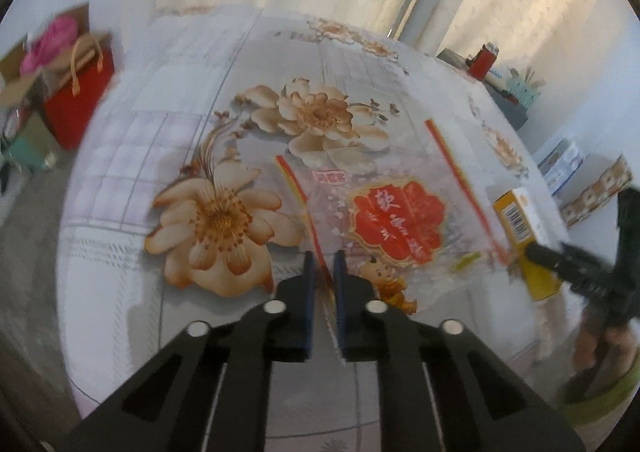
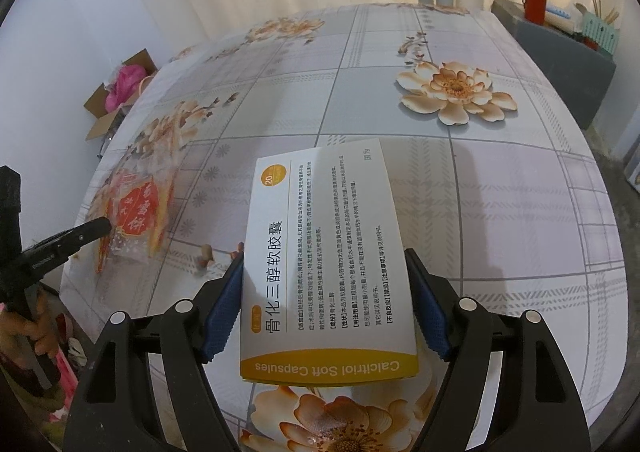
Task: Collect trash
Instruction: 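Lift the snack bag with the left gripper while the right holds the box, then carry the snack bag and medicine box over the blue wastebasket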
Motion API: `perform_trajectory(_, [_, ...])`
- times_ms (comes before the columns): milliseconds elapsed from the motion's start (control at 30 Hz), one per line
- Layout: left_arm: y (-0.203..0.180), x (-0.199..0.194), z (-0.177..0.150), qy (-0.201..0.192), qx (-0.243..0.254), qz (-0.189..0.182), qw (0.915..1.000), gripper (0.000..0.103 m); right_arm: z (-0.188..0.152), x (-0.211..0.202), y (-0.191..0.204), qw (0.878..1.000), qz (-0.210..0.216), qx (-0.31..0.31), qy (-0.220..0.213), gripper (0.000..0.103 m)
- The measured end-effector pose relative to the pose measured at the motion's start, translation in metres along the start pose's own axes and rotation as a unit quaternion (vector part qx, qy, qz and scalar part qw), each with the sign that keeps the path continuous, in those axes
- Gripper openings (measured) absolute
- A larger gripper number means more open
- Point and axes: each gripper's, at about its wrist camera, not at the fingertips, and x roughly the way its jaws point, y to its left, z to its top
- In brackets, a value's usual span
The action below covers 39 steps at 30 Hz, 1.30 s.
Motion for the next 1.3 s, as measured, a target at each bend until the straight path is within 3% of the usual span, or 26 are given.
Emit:
perform_trajectory(233, [-0.005, -0.013, -0.006, -0.056, 0.045, 0.018, 0.9973, 0.001, 0.0, 0.003, 0.006, 1.0, -0.021, -0.016, 0.004, 0.072])
perform_trajectory(367, [-0.015, -0.035, -0.01, -0.121, 0.111, 0.07, 0.984, 0.001, 0.001, 0.004, 0.008, 0.999, -0.027, -0.02, 0.005, 0.072])
perform_trajectory(467, [-0.016, -0.047, -0.009, -0.145, 0.128, 0.075, 0.9783, 0.001, 0.002, 0.005, 0.008, 0.999, -0.028, -0.02, 0.005, 0.072])
perform_trajectory(700, [-0.003, -0.069, 0.002, -0.158, 0.069, -0.004, 0.9851, 0.0, 0.002, 0.002, 0.01, 1.0, -0.011, -0.009, 0.005, 0.07])
perform_trajectory(867, [-0.007, -0.085, 0.008, -0.17, 0.052, -0.041, 0.9831, 0.0, -0.004, -0.009, 0.01, 1.0, -0.01, -0.005, -0.001, 0.069])
perform_trajectory(1067, [-0.02, -0.106, 0.011, -0.193, 0.058, -0.064, 0.9774, 0.0, -0.007, -0.038, 0.006, 0.999, -0.006, 0.012, -0.034, 0.069])
perform_trajectory(1300, [-0.051, -0.134, 0.017, -0.22, 0.101, -0.079, 0.9669, 0.0, -0.015, -0.077, -0.004, 0.996, 0.0, 0.036, -0.077, 0.069])
